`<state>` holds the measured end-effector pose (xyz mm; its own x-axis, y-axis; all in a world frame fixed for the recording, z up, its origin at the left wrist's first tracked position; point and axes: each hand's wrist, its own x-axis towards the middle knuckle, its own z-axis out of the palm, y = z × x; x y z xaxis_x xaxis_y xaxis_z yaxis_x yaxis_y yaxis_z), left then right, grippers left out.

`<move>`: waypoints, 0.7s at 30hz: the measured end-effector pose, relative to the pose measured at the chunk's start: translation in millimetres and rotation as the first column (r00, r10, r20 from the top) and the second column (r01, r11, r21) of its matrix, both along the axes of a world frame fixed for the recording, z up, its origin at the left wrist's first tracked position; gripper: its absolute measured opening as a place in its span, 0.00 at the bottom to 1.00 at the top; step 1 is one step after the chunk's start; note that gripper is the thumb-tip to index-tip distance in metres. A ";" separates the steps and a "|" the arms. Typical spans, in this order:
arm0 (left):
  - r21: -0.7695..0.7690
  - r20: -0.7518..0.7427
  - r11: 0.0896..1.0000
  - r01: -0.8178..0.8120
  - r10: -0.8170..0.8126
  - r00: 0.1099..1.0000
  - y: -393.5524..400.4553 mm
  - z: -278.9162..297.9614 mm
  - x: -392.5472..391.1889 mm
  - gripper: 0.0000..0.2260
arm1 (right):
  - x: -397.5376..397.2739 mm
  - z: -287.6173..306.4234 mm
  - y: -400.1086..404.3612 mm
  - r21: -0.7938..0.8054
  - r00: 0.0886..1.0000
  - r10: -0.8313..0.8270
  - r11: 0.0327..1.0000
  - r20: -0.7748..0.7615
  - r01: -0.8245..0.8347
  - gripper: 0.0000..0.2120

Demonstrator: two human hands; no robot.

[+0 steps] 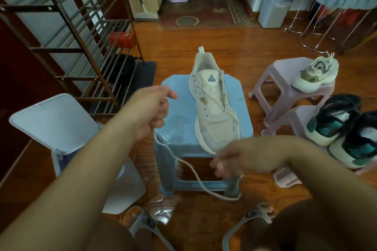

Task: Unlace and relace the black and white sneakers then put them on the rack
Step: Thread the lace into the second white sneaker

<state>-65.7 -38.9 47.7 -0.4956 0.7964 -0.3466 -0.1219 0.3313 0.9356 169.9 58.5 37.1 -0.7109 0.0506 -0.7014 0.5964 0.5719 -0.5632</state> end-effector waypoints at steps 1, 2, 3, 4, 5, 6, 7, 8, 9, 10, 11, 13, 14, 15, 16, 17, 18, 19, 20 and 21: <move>-0.035 -0.060 0.997 0.071 -0.073 0.996 -1.4 -1.6 11.5 0.10 | 0.2 10.0 3.5 -0.162 0.982 -0.177 0.973 -0.064 0.165 0.14; -0.065 -0.114 0.992 0.110 -0.117 0.987 -2.7 -4.6 21.5 0.11 | -0.9 18.4 6.7 -0.277 0.931 -0.336 0.917 -0.144 0.288 0.12; -0.094 -0.169 0.988 0.126 -0.141 0.976 -3.5 -8.4 29.6 0.11 | -2.6 21.1 12.1 -0.339 0.850 -0.477 0.856 -0.224 0.391 0.11; -0.122 -0.222 0.983 0.136 -0.161 0.962 -3.7 -12.9 35.7 0.11 | -4.8 20.2 17.2 -0.347 0.749 -0.585 0.804 -0.313 0.483 0.09; -0.146 -0.260 0.978 0.147 -0.182 0.948 -3.5 -17.0 39.9 0.10 | -9.8 15.8 20.2 -0.318 0.643 -0.643 0.765 -0.416 0.560 0.08; -0.158 -0.277 0.974 0.162 -0.201 0.940 -3.5 -21.3 43.1 0.09 | -15.1 8.6 23.9 -0.217 0.550 -0.635 0.738 -0.542 0.639 0.07; -0.155 -0.281 0.973 0.169 -0.207 0.937 -2.4 -24.5 44.8 0.08 | -21.6 1.7 30.6 -0.053 0.509 -0.541 0.718 -0.669 0.694 0.05; -0.149 -0.278 0.975 0.163 -0.200 0.940 -1.9 -27.9 46.4 0.07 | -26.8 -5.4 34.6 0.140 0.540 -0.403 0.693 -0.739 0.708 0.04; -0.139 -0.280 0.979 0.148 -0.182 0.942 0.3 -29.7 47.5 0.07 | -32.4 -10.3 38.1 0.290 0.591 -0.277 0.669 -0.758 0.685 0.05; -0.131 -0.287 0.983 0.128 -0.161 0.944 2.7 -32.5 48.2 0.06 | -36.9 -14.6 39.3 0.358 0.633 -0.202 0.680 -0.747 0.640 0.06; -0.126 -0.301 0.986 0.113 -0.146 0.942 4.3 -35.5 48.8 0.05 | -39.9 -20.3 39.0 0.368 0.652 -0.172 0.708 -0.738 0.603 0.07; -0.130 -0.362 0.986 0.108 -0.149 0.920 9.2 -40.4 49.5 0.05 | -44.5 -23.6 37.9 0.384 0.667 -0.142 0.723 -0.731 0.574 0.07; -0.134 -0.405 0.984 0.114 -0.160 0.900 12.0 -42.6 49.4 0.06 | -46.0 -22.4 39.3 0.385 0.667 -0.149 0.717 -0.730 0.581 0.07; -0.141 -0.445 0.983 0.120 -0.171 0.879 13.4 -45.5 50.6 0.06 | -46.6 -22.7 40.0 0.380 0.665 -0.164 0.711 -0.729 0.592 0.07; -0.148 -0.487 0.981 0.126 -0.183 0.854 14.3 -48.4 51.5 0.07 | -46.7 -22.9 40.2 0.366 0.659 -0.181 0.711 -0.730 0.601 0.07; -0.158 -0.536 0.979 0.130 -0.196 0.821 15.6 -49.6 51.4 0.07 | -47.5 -21.8 40.6 0.354 0.652 -0.192 0.711 -0.734 0.608 0.07; -0.175 -0.583 0.974 0.141 -0.218 0.783 15.7 -50.6 52.6 0.07 | -47.6 -22.5 40.1 0.348 0.651 -0.196 0.714 -0.733 0.608 0.08; -0.193 -0.629 0.968 0.158 -0.246 0.737 16.8 -49.5 53.6 0.07 | -48.6 -22.4 40.2 0.352 0.651 -0.194 0.712 -0.734 0.608 0.08; -0.212 -0.667 0.961 0.180 -0.277 0.692 16.9 -48.0 55.2 0.07 | -49.2 -22.4 39.7 0.360 0.657 -0.189 0.711 -0.730 0.604 0.08; -0.227 -0.696 0.954 0.197 -0.300 0.653 17.3 -45.6 56.2 0.07 | -49.9 -22.0 39.7 0.365 0.660 -0.185 0.711 -0.728 0.601 0.08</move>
